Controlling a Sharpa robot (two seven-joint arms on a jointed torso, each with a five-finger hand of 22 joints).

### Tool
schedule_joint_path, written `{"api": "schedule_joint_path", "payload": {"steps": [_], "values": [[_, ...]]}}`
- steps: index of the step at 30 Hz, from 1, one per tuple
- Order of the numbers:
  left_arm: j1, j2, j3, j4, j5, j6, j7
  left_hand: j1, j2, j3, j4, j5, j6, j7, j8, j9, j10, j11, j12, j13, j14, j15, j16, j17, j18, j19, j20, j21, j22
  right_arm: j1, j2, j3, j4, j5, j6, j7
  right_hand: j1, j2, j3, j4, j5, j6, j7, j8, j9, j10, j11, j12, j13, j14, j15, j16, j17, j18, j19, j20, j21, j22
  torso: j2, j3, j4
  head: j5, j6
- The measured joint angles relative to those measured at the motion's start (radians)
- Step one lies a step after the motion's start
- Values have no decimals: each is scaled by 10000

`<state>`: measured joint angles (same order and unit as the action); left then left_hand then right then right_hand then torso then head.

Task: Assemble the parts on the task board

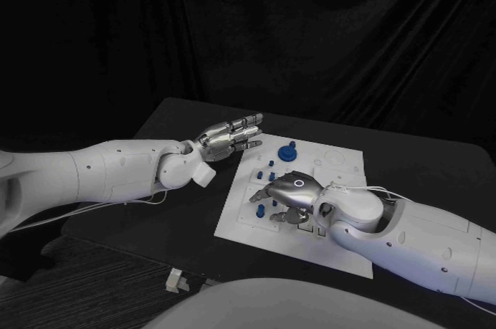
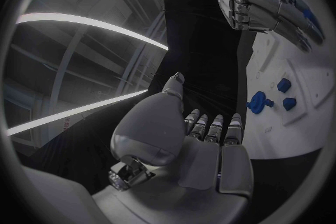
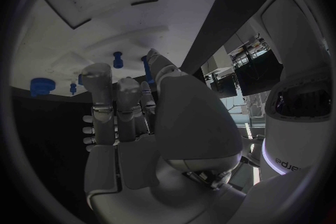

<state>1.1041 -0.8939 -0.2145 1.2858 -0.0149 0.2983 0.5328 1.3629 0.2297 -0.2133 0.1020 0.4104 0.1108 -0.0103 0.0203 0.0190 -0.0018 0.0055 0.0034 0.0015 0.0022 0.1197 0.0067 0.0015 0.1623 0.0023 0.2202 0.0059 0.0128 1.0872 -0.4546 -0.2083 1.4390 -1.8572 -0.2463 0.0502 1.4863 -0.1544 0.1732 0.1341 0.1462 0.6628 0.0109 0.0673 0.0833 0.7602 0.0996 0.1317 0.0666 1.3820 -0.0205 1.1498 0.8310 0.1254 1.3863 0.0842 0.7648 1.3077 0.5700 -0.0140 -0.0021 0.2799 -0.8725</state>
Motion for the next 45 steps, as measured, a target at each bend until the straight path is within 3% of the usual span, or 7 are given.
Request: {"api": "schedule_joint_path", "payload": {"steps": [4, 8, 15, 19, 23, 31, 45], "values": [[0, -19, 0, -6, 0, 4, -13, 0, 0, 0, 0, 0, 0, 0, 0, 0, 0, 0, 0, 1, 0, 0, 0, 1, 0, 0, 0, 0, 0, 338, -540, -20, 393, 145, -626, 4, 459, -569, -697, 1488, -183, -738, -103, -65, -238, -677, -62, 180, -1, 317, -47, 435, 620, 0, 269, -56, 416, -1, 0, 0, -1, -23, 0], [-1, -44, 0, -15, 0, 5, -23, 1, 0, 0, 0, 0, 0, 0, 0, 0, 0, 0, 0, 2, 0, 0, 0, 1, -1, 0, 0, 0, 0, 1069, -1260, 4, 871, 829, -1307, 36, 167, -784, -935, 1636, -524, -732, 1, -65, -265, -696, -54, 348, 8, 362, -1, 553, 801, -2, 269, -56, 365, -1, 0, 0, 0, -27, 0], [-2, -85, 0, -26, 1, 4, -26, 0, 0, 0, 0, 0, 0, 0, 0, 0, 0, 0, 0, 0, 0, 0, 0, 2, 0, 0, 0, 0, 0, 2209, -2748, 17, 1860, 3365, -2375, 290, -74, 283, -590, 1261, -427, 2413, 989, 932, 202, 2385, -356, 3054, 921, 777, -1, 1325, 1837, -3, 611, -2, 1222, -1, -2, 1, 0, -74, 0], [-3, -102, 0, -23, 1, -1, -24, 0, -1, -16, -16, 0, 0, 0, 0, 0, 0, 0, 0, -4, 0, 0, 0, 2, 0, 0, 0, 0, 0, 2476, -3419, 17, 2140, 4577, -2480, 222, -582, 569, -998, 1103, -425, 3340, 831, 1337, 509, 3462, -990, 9552, 7303, 676, -374, 1160, 1569, -3, 503, -398, 849, -2, -2, 2, -1, -142, 0], [-3, -149, 0, 21, 1, -10, -18, 1, -1, -29, -29, 0, 0, 0, 0, 0, 0, 0, 0, -5, 0, 0, 0, 2, 0, 0, 0, 0, 0, 2566, -3818, 9, 2199, 5329, -1816, -405, -2159, 646, -1320, 1554, -542, 3654, 719, 1552, 715, 6498, -1015, 13598, 12083, 809, -472, 1820, 2772, -4, 656, -470, 1509, -2, -7, 1, -1, -311, 0], [-4, -184, -1, 67, 1, -27, -15, 1, 0, -29, -29, 40, 0, -1, 0, 9, 0, 0, 0, -3, 0, 0, 0, -5, 0, 0, 0, 0, 9, 2525, -4038, 4, 2092, 5866, 1130, -2853, -5425, 616, -1632, 1599, -533, 4414, 459, 1680, 974, 7008, -1183, 14358, 12415, 823, -574, 2959, 4765, -403, 788, -573, 3884, -2, -14, -2, -12, -746, -3], [-16, -128, -2, 74, 1, -32, -6, 1, 0, -29, -29, 40, 0, -1, 0, 8, 0, 0, 0, 0, 0, 0, 0, -5, 0, 0, 0, 0, 7, 1957, -3861, 0, 1920, 6267, 3774, -5555, -5905, 953, -1495, 1570, 28, 5745, -85, 2653, 2574, 7042, -1542, 14357, 12413, 840, -1056, 3493, 4770, -562, 800, -957, 5378, -2, -21, 5, -23, -1605, -4]]}}
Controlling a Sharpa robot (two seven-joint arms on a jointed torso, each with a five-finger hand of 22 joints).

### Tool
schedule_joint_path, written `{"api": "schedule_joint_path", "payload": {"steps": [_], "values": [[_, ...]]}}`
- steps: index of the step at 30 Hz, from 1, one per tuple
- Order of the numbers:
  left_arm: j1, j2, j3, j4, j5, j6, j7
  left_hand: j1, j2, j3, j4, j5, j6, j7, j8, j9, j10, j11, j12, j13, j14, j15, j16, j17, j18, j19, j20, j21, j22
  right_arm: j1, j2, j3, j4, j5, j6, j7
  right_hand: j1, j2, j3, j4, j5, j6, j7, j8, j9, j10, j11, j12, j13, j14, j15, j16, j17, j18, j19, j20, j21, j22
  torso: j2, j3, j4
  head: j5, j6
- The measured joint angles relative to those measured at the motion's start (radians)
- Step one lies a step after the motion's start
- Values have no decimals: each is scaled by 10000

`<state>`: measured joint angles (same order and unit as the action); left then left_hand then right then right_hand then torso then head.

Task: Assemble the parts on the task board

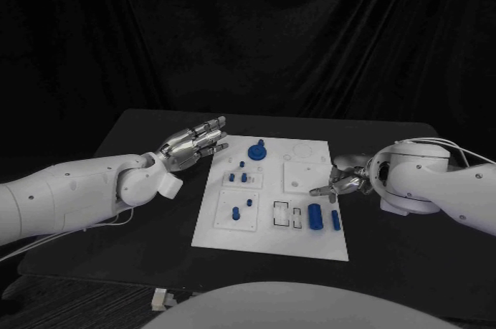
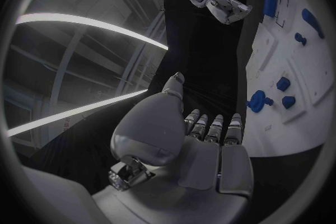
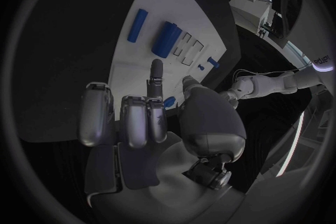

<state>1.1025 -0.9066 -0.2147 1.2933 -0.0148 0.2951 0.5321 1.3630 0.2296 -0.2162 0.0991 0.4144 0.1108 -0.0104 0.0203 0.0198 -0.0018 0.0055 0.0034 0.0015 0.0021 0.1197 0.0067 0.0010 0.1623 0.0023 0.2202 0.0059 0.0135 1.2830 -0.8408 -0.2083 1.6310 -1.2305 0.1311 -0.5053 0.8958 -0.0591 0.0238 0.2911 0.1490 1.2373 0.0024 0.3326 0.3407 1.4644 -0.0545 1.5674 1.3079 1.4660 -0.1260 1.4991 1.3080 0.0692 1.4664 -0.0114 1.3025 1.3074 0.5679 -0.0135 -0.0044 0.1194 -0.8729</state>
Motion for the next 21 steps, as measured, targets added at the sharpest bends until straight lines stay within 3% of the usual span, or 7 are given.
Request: {"api": "schedule_joint_path", "payload": {"steps": [4, 6, 8, 15, 21], "values": [[-2, -21, 0, 46, 0, 0, 1, 0, 0, 0, 0, 0, 0, 0, 0, 0, 0, 0, 0, 0, 0, 0, 0, 1, 0, 0, 0, 0, 0, -84, 77, 1, -37, 319, 82, -295, -87, 87, -17, -17, 199, -1033, 43, 907, 1396, 31, -30, 0, 0, 0, 0, 0, 0, 0, 0, 0, 112, 0, 5, 0, 0, -322, 0], [-3, -32, 0, 65, 0, 0, 2, 0, 0, 0, 0, 0, 0, 0, 0, -1, 0, 0, 0, 0, 0, 0, 0, 1, 0, 0, 0, 0, -1, -124, 108, 3, -61, 485, 108, -399, -106, 106, -66, -66, 244, -1662, 44, 1510, 2248, 35, -35, 0, -1, 0, 0, 0, -1, 0, 0, 0, 189, 0, 5, 0, 0, -471, 3], [-5, -44, 0, 77, 0, 0, 2, 0, 0, 0, 0, 0, 0, 0, 0, -1, 0, 0, 0, 0, 0, 0, 0, 2, 0, 0, 0, 0, -1, -167, 145, 3, -84, 669, 136, -509, -106, 106, -73, -68, 244, -1978, 50, 1790, 2671, 35, -35, 0, -1, 0, 0, 0, -1, 0, 0, 0, 218, 0, 5, 0, 0, -567, 5], [-7, -44, 0, 68, 0, 0, 3, 0, 0, 0, 1, 0, 0, 0, 0, -1, 0, 0, 0, 1, 0, 0, 0, 3, 0, 0, 0, 0, -1, -268, 303, 3, -167, 1041, 162, -752, 3, 260, -167, -111, 244, -2563, 145, 1838, 2974, 35, -35, 0, -2, 0, 0, 0, -2, 1, 4, 4, 218, 0, 4, 0, -1, -713, 5], [-12, -22, 0, 58, 0, 1, 3, 0, 0, 0, 1, 0, 0, 0, 0, -2, 0, 0, 0, 2, 0, 0, 0, 5, 0, 0, 0, 0, -2, -386, 488, 3, -255, 1199, 76, -864, 334, 171, -127, -294, 601, -3098, 282, 1580, 2978, 33, 78, -1, -3, -2, 147, -50, -1, 2, 4, 5, 302, -1, 3, -1, -1, -758, 5]]}}
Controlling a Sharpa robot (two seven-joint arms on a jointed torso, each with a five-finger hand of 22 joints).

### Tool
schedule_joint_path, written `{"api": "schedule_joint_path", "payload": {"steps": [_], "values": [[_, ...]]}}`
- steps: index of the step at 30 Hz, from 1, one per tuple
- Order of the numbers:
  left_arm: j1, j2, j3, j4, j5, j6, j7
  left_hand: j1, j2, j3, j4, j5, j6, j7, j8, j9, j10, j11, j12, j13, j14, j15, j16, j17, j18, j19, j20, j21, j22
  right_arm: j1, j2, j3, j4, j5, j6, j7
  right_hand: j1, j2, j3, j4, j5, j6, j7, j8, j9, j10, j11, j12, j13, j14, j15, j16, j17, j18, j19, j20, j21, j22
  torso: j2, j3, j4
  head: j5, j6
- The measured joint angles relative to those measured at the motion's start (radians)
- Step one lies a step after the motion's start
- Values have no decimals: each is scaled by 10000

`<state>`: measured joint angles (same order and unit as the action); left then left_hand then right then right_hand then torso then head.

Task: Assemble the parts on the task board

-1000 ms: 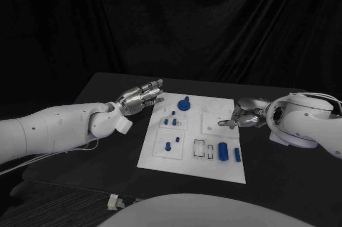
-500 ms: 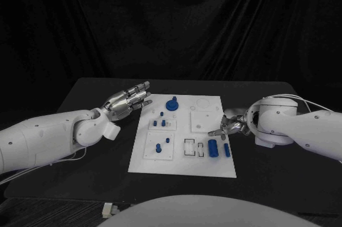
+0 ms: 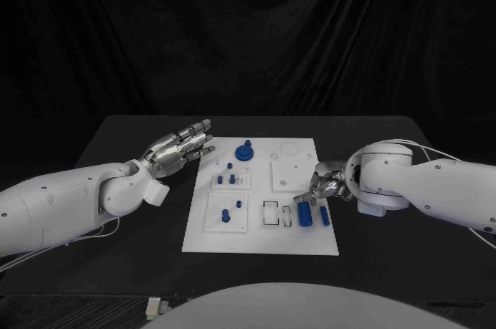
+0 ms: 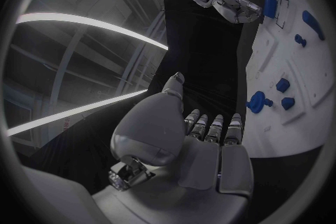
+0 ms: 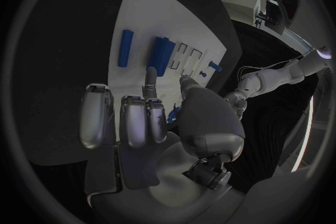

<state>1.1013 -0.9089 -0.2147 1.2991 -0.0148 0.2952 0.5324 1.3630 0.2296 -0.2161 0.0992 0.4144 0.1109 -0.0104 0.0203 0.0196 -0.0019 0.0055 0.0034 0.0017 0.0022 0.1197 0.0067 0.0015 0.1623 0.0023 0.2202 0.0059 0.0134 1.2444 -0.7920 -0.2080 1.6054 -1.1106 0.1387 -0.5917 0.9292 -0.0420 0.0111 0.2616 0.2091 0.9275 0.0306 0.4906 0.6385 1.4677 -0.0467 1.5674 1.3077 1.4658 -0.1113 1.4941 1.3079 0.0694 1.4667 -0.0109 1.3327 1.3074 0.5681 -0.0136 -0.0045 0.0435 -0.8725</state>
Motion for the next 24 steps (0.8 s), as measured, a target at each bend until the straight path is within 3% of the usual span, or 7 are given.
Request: {"api": "schedule_joint_path", "payload": {"steps": [5, 16, 21, 24], "values": [[-5, 5, 0, -5, 0, 0, -1, 0, 0, 0, 0, 0, 0, 0, 0, 0, 0, 0, 0, 1, 0, 0, 0, 1, 1, 0, 0, 0, 0, -58, 185, 0, -111, 14, -42, -82, 67, -67, -12, -66, 34, -219, 102, -72, -1, -35, 35, 0, 0, 6, 66, -67, -1, 0, -1, 77, 0, 0, 0, 0, 1, 25, 0], [-11, 33, 0, -21, 0, 2, -7, 0, 0, 0, 0, 0, 0, 0, 0, -1, 0, 0, 0, 2, 0, 0, 0, 2, 0, 0, 0, 0, -1, -240, 430, 1, -278, -363, 274, -257, 67, -67, -47, -100, -184, -255, 66, -67, 84, -1, 69, 0, -1, 1, 71, -125, -1, 2, 0, 147, -123, 0, -2, -2, 3, 99, 0], [-17, 50, 0, -32, 0, 4, -12, -39, 40, 0, 0, 0, 0, 0, 0, -1, 0, 0, 0, 3, 0, 0, 0, 2, 1, 0, 0, 0, -1, -306, 503, -2, -335, -633, 454, -320, 71, -63, -97, -151, -318, -12, -31, 368, 456, -1, 69, 0, -2, 1, 71, -153, -2, 3, 0, 147, -174, 0, -2, -3, 5, 105, 0], [-18, 65, 0, -46, 0, 6, -15, -40, 40, 0, 0, 0, 0, 0, 0, -2, 0, 0, 0, 3, 0, 0, 0, 0, 1, 0, 0, 0, -1, -324, 540, -1, -357, -756, 518, -341, 145, 12, -161, -215, -318, -122, -148, 991, 1157, -11, -28, 0, -2, -8, 51, -189, -2, 2, 0, 147, -220, -1, -2, -3, 5, 104, 0]]}}
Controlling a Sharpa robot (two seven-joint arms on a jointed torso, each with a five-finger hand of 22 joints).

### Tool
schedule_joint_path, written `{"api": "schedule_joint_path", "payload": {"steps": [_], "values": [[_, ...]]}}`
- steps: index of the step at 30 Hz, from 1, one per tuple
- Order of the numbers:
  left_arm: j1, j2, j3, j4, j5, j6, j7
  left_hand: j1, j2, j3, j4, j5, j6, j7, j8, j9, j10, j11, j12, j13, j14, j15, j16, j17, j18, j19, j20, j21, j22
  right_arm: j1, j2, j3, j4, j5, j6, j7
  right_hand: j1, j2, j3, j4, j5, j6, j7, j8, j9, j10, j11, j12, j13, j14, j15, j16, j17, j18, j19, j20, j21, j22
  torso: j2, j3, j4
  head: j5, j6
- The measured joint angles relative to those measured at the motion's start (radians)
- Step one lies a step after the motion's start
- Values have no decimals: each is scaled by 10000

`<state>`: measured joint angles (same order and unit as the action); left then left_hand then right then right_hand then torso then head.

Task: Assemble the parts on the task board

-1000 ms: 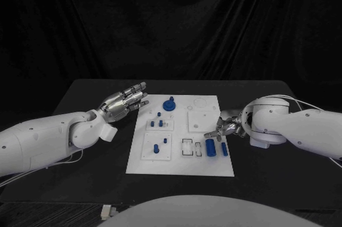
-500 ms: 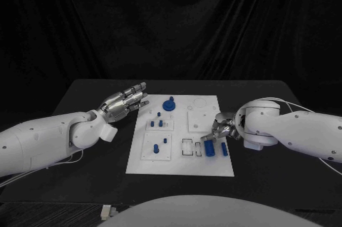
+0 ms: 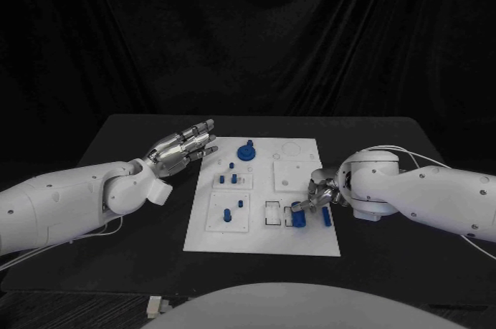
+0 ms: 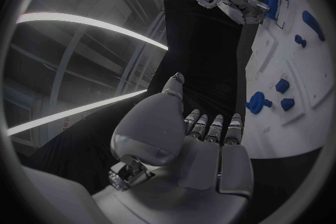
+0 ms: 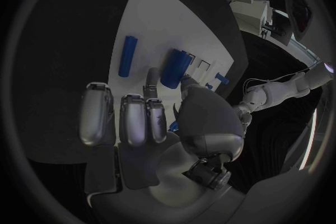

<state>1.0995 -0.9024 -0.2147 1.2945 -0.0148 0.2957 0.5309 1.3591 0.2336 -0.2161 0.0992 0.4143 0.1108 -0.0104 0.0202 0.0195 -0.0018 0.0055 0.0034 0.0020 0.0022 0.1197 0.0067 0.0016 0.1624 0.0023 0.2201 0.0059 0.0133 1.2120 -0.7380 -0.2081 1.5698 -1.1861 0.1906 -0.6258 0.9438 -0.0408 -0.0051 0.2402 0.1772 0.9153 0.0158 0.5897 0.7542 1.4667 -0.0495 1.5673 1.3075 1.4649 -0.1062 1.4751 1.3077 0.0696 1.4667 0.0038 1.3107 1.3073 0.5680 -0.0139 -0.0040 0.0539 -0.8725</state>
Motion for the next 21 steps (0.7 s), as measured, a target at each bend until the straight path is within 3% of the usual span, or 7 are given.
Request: {"api": "schedule_joint_path", "payload": {"steps": [6, 17, 18, 21], "values": [[-7, 19, 0, -16, 0, 6, -6, 0, 0, 0, 0, 0, 0, 0, 0, 0, 0, 0, 0, 0, 0, 0, 0, -6, -1, 0, 0, 0, 0, -79, 97, 5, -32, -156, 50, -13, 0, 0, -19, 12, -51, -255, -28, 358, 530, 13, -13, 0, -1, 11, -55, -38, 0, 0, -36, -36, -78, 0, -1, 0, 0, -10, 0], [-16, 55, 0, -35, 0, 22, -26, 0, 0, 0, 0, 0, 0, 0, 0, -1, 0, 0, 0, -1, 0, 0, 0, -7, 0, 0, 0, 0, -1, -243, 295, 0, -118, -150, -21, -9, 93, 94, -13, 7, -35, -596, 34, 375, 661, 13, -13, 0, -1, 10, -54, -151, -1, 0, -36, -36, -228, 0, -1, 0, 0, 18, 0], [-17, 63, 0, -38, 0, 24, -30, 0, 0, 0, 0, 0, 0, 0, 0, 0, 0, 0, 0, -2, 0, 0, 0, -6, 0, 0, 0, 0, -1, -251, 304, 0, -120, -112, -54, -6, 161, 162, 27, -34, 87, -628, 67, 344, 661, 13, -13, 0, -1, 10, -55, -155, -1, 0, -36, -36, -254, 0, -1, 0, 0, 21, 0], [-20, 73, 0, -44, 0, 30, -38, 0, 0, 0, 0, 0, 0, 0, 0, -1, 0, 0, 0, -6, 0, 0, 0, -6, 0, 0, 1, 0, -1, -265, 315, 2, -123, 13, -145, 3, 430, 292, 158, -273, 993, -723, 55, 266, 668, 13, -13, 0, -2, 10, -54, -202, -1, 0, -36, -36, -291, 0, -1, 1, 0, 35, 0]]}}
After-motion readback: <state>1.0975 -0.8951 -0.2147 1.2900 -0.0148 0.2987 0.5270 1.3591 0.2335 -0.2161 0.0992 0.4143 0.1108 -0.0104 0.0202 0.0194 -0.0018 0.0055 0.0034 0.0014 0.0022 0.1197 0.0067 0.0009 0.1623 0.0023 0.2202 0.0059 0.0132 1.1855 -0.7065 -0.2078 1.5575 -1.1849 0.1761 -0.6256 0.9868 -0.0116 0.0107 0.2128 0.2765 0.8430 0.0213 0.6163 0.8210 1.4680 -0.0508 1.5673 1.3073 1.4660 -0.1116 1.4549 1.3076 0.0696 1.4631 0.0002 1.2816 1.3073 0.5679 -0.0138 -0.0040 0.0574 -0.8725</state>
